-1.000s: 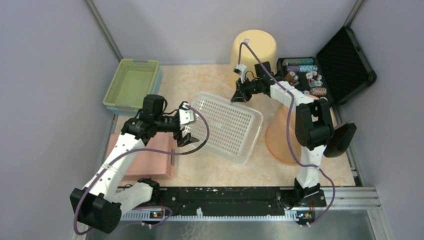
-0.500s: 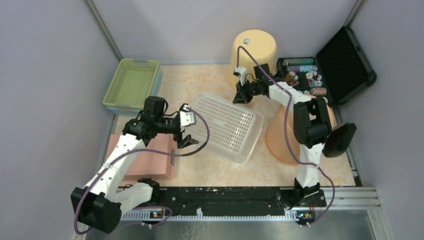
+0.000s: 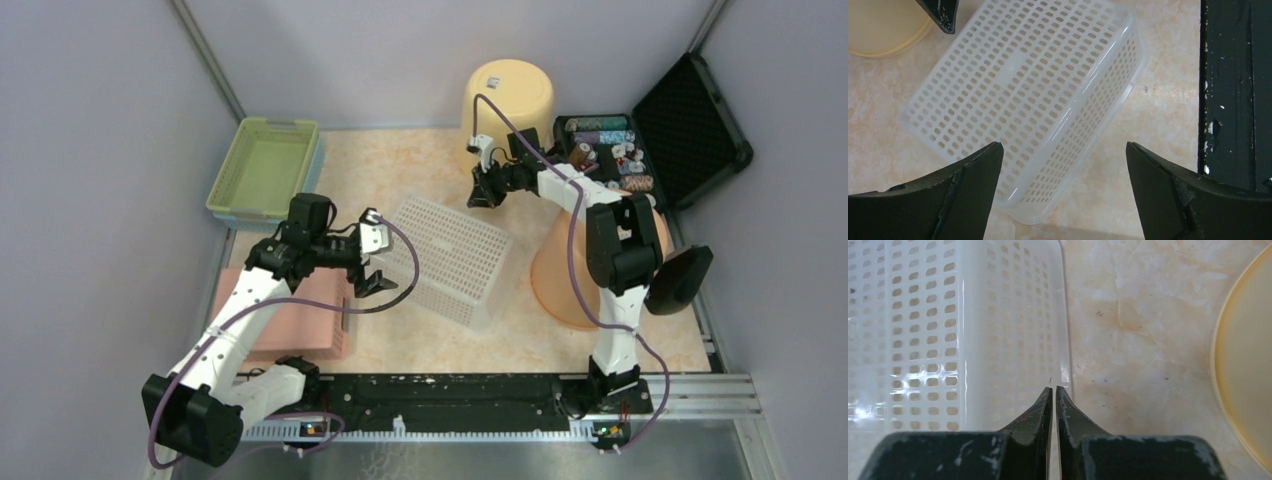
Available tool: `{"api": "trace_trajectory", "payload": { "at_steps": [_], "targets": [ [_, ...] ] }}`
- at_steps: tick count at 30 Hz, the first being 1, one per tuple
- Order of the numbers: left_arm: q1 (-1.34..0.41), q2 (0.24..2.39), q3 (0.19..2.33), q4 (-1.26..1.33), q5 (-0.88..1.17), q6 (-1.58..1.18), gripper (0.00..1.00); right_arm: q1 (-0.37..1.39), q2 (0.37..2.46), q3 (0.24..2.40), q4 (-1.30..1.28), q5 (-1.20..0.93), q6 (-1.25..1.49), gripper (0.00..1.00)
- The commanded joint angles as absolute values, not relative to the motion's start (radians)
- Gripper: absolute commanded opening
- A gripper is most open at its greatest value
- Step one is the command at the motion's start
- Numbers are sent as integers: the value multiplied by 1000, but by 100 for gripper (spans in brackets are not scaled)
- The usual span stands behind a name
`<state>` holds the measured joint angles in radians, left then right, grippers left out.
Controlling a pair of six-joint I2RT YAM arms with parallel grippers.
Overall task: Turn the large container upside down
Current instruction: Turn the container upside down at the center of the board.
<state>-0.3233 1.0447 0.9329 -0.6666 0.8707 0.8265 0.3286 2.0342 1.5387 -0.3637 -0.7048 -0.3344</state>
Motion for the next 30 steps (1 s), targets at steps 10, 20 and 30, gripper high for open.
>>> {"api": "trace_trajectory", "payload": {
  "at_steps": [10, 20, 30],
  "targets": [
    [-322, 1030, 924, -662, 894, 852, 99, 316, 1969, 1585, -369, -678, -399, 10],
    [-325, 1044, 902, -635, 874, 873, 99, 316, 1733, 1523, -472, -686, -567, 36],
    [-346, 1088, 859, -498, 766, 893, 99, 375, 1453, 1354, -817, -675, -896, 47]
  ]
}}
